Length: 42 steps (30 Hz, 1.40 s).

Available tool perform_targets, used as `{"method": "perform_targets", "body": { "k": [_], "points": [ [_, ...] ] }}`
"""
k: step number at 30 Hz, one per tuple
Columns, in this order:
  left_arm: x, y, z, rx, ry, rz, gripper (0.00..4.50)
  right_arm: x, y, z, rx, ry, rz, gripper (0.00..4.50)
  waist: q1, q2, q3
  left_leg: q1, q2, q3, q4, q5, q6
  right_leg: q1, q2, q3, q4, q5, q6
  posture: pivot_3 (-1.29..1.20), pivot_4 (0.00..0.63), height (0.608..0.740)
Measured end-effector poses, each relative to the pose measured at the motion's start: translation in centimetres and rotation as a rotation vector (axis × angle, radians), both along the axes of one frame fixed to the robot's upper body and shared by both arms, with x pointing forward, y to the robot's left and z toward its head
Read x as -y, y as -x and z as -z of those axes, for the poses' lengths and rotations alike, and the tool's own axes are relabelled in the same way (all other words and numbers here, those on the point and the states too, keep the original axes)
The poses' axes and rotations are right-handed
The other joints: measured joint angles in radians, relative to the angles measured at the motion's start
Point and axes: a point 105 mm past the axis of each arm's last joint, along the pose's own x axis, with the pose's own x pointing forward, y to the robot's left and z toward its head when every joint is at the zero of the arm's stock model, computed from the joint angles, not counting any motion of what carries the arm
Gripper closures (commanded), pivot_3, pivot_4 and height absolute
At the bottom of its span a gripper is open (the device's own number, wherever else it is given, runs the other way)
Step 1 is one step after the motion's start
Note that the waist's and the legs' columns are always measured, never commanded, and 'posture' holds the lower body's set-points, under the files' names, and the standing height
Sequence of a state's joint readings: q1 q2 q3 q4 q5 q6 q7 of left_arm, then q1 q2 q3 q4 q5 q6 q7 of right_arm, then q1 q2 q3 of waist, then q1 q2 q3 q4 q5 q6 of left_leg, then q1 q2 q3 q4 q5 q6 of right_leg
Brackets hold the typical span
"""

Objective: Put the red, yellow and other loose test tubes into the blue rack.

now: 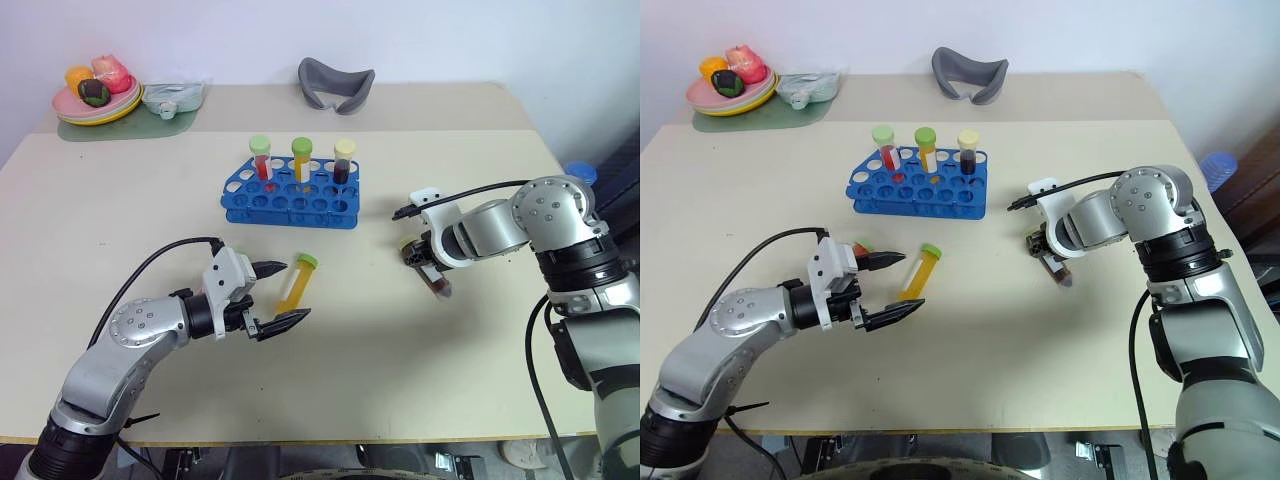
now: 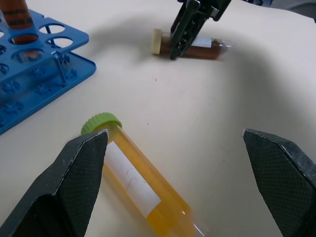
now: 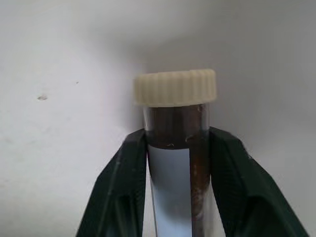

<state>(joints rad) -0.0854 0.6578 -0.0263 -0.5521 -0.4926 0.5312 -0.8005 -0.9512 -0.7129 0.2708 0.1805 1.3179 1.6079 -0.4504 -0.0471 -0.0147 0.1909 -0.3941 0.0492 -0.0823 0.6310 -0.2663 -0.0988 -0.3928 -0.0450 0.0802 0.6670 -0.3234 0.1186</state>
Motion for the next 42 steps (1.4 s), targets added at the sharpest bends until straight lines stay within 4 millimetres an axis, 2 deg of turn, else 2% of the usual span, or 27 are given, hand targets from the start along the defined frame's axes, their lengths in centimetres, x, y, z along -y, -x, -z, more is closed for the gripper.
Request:
{"method": "perform_targets", "body": {
  "k": [3,5,7,12,14,16,18,23,25,29,31,38,42],
  "points": [
    [0.2,-0.3,-0.5,0.016,-0.003,0.002,0.00,-0.1,0.0,0.0,0.001,-0.001,-0.002,2.80,-0.002,0.000,0.000,0.000,0.000,0.000,0.000,0.000,0.000,0.000,0.000,0.000,0.000,0.000,0.000,0.00,0.150,0.740],
    [0.2,-0.6,-0.8,0.017,-0.008,0.000,0.00,-0.1,0.0,0.0,0.001,-0.001,-0.002,3.33,-0.002,0.000,0.000,0.000,0.000,0.000,0.000,0.000,0.000,0.000,0.000,0.000,0.000,0.000,0.000,0.00,0.150,0.740],
    [0.3,-0.8,-1.2,0.023,-0.008,-0.001,0.00,-0.1,0.0,0.0,0.001,-0.001,-0.002,3.64,-0.001,0.000,0.000,0.000,0.000,0.000,0.000,0.000,0.000,0.000,0.000,0.000,0.000,0.000,0.000,0.00,0.150,0.740],
    [0.4,-0.9,-1.3,0.005,-0.006,-0.008,0.00,-0.3,0.0,-0.2,0.010,-0.002,-0.017,3.64,-0.003,0.000,0.000,0.000,0.000,0.000,-0.001,0.000,0.000,-0.001,0.000,0.000,0.000,0.000,0.000,0.00,0.150,0.740],
    [0.3,-0.8,-1.2,-0.001,-0.009,-0.021,0.00,-1.6,0.3,-0.6,0.033,-0.024,-0.080,3.64,-0.005,0.001,0.001,-0.002,0.000,0.000,-0.001,0.000,0.000,-0.003,0.000,0.000,0.000,0.000,0.000,0.00,0.150,0.740],
    [-0.5,-0.7,-1.0,-0.012,-0.017,-0.053,0.00,-3.7,0.8,-1.9,0.112,-0.065,-0.191,3.64,-0.007,0.002,0.001,-0.007,0.000,-0.001,-0.001,0.000,0.000,-0.008,0.000,0.000,0.002,0.000,0.000,0.00,0.150,0.740],
    [-1.8,-0.6,-0.5,-0.029,-0.036,-0.107,0.00,-5.7,1.1,-4.2,0.265,-0.157,-0.294,3.64,-0.006,0.002,0.001,-0.013,0.000,-0.002,0.000,0.000,0.000,-0.013,0.000,-0.001,0.002,0.000,0.000,0.00,0.150,0.740],
    [-4.6,-0.5,0.1,-0.044,-0.046,-0.235,0.00,-8.5,1.3,-9.2,0.638,-0.409,-0.436,3.64,0.005,0.001,0.001,-0.014,0.000,-0.002,0.001,0.000,0.000,-0.012,-0.001,-0.002,0.000,0.000,0.000,0.00,0.150,0.740],
    [-5.1,-0.9,0.0,-0.020,-0.035,-0.275,0.00,-9.5,1.0,-10.1,0.769,-0.481,-0.444,3.64,0.005,0.001,0.000,-0.013,0.000,-0.002,0.002,0.000,0.000,-0.012,-0.001,-0.002,0.001,0.000,0.000,0.00,0.150,0.740],
    [-5.9,-2.7,-0.4,0.051,0.073,-0.390,0.00,-12.5,-0.2,-9.8,1.012,-0.634,-0.374,3.64,-0.002,0.001,0.000,-0.013,0.000,-0.001,0.001,0.001,-0.002,-0.013,-0.001,-0.001,0.004,0.000,0.000,0.00,0.150,0.740],
    [-5.8,-3.0,-0.6,0.070,0.121,-0.410,0.00,-13.2,-1.1,-9.3,1.089,-0.633,-0.341,3.64,-0.001,0.001,0.000,-0.013,0.000,-0.001,0.002,0.002,-0.003,-0.013,-0.001,-0.001,0.004,0.000,0.000,0.00,0.150,0.740],
    [-5.8,-3.0,-1.1,0.134,0.244,-0.457,0.00,-13.1,-3.5,-7.8,1.216,-0.580,-0.238,3.64,0.001,0.001,0.000,-0.013,0.000,-0.001,0.001,0.004,-0.007,-0.013,-0.001,-0.001,0.004,0.000,0.000,0.00,0.150,0.740],
    [-5.8,-2.6,-1.0,0.157,0.268,-0.456,0.00,-12.2,-4.4,-7.0,1.255,-0.549,-0.187,3.64,0.000,0.001,0.000,-0.012,0.000,-0.001,0.001,0.004,-0.006,-0.013,-0.001,-0.001,0.005,0.000,0.000,0.00,0.150,0.740]
  ]
}}
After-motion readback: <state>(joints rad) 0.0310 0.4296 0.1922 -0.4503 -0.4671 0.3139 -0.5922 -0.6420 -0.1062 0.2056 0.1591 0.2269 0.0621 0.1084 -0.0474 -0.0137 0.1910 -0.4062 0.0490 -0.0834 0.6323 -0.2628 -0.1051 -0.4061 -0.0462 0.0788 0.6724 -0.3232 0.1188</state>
